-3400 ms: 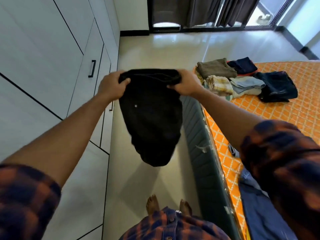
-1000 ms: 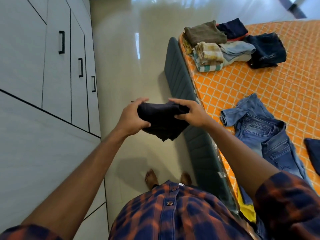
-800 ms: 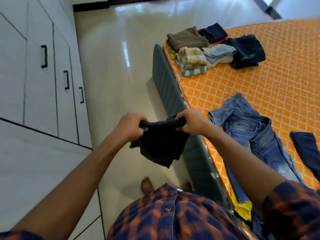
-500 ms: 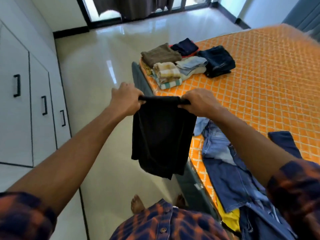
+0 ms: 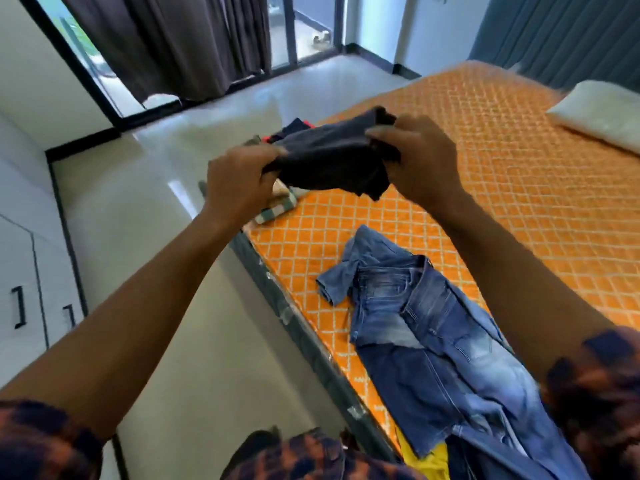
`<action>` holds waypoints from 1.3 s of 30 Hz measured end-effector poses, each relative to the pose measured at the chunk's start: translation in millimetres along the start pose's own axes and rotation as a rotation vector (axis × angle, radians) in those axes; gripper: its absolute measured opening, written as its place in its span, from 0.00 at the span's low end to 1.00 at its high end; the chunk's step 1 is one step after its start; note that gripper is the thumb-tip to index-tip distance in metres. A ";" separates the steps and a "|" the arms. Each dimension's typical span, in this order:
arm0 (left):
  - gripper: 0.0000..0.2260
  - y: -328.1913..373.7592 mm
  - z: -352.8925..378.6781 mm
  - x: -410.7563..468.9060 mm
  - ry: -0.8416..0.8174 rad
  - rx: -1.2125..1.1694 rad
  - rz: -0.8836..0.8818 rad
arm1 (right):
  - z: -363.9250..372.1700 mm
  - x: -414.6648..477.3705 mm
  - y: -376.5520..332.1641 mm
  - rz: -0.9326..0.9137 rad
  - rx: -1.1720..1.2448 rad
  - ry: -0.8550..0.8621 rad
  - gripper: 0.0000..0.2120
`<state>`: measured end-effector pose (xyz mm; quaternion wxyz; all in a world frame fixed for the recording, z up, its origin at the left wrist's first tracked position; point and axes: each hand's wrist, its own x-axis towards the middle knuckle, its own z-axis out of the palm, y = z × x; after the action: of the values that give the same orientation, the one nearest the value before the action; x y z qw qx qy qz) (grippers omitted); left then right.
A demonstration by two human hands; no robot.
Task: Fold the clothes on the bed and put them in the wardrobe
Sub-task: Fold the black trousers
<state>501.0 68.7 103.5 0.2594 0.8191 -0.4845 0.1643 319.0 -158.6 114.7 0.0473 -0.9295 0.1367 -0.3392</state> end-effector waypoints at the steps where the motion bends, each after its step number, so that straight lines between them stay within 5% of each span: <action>1: 0.14 3.4 13.2 -11.4 -0.048 -0.016 0.023 | 9.0 -22.7 4.3 0.032 0.008 -0.061 0.17; 4: 0.13 7.1 75.4 -76.5 -0.308 0.008 0.035 | 47.3 -120.0 6.6 0.155 -0.033 -0.483 0.20; 8: 0.12 -4.7 152.0 -179.4 -0.926 0.130 -0.186 | 99.3 -250.5 -27.9 0.334 0.034 -1.011 0.21; 10: 0.13 -7.2 171.9 -211.9 -1.142 0.083 -0.205 | 117.4 -287.4 -39.7 0.464 0.157 -1.131 0.21; 16: 0.07 -39.8 208.6 -192.5 -1.299 -0.255 -0.343 | 141.7 -272.0 -6.8 0.623 0.349 -1.306 0.15; 21: 0.08 -68.1 251.2 -107.5 -1.074 -0.781 -0.813 | 171.8 -191.9 63.2 0.781 0.447 -1.079 0.07; 24: 0.06 -81.6 297.9 -70.3 -0.886 -0.888 -1.003 | 208.8 -149.0 101.8 0.915 0.506 -0.854 0.05; 31: 0.12 -76.4 423.5 -26.4 -0.600 -0.459 -0.775 | 321.6 -134.0 160.2 1.088 0.139 -0.583 0.11; 35: 0.11 -82.1 482.9 -20.6 -0.703 -0.260 -0.625 | 359.2 -158.6 178.9 1.095 -0.018 -0.577 0.10; 39: 0.14 -77.8 517.3 -39.1 -0.746 -0.251 -0.657 | 383.7 -191.8 188.1 1.102 -0.085 -0.599 0.14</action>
<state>559.9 -175.0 -357.2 0.2029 0.8935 -0.2773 -0.2890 383.7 -285.7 -331.4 0.2143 -0.7784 0.5898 0.0159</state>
